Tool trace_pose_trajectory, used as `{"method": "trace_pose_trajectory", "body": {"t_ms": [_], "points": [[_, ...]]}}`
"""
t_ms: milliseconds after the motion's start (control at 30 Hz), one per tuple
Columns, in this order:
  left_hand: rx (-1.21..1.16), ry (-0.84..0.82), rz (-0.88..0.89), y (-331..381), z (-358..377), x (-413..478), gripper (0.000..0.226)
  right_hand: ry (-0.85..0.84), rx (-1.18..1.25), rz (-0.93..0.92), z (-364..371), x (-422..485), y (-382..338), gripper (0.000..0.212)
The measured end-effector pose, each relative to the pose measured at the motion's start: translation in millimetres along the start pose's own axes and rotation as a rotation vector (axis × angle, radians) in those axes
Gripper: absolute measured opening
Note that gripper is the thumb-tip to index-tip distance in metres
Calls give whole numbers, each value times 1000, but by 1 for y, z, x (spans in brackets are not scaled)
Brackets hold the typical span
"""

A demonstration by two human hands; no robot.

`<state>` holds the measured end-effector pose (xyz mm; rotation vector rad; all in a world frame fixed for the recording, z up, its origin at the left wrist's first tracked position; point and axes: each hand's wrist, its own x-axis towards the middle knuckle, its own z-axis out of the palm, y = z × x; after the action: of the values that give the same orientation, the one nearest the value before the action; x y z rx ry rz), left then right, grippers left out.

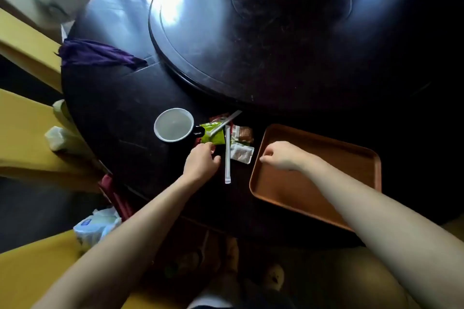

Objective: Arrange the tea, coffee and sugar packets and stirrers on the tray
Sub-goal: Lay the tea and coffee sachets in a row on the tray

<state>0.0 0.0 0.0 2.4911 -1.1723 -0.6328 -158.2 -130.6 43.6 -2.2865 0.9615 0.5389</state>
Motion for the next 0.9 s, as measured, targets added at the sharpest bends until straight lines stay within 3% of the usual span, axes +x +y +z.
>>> {"method": "trace_pose_trajectory", "body": {"t_ms": [133,267,367,533,667,800,900], "points": [[-4,86,12,0,21,7,36,205,114,28,-6,35,-18,29],[70,133,45,-6,40,19,48,255,62,8,4,64,-29,40],[53,154,39,-6,49,23,44,257,2,5,13,82,-27,44],[8,270,45,-3,60,24,30,323,62,13,24,87,-17,33],[78,296,94,-8,60,20,37,358,51,40,26,86,-12,23],[82,299,103,-18,58,16,38,243,89,46,19,90,-16,26],[88,281,94,-24,57,16,40,188,199,64,12,89,-16,12]]}}
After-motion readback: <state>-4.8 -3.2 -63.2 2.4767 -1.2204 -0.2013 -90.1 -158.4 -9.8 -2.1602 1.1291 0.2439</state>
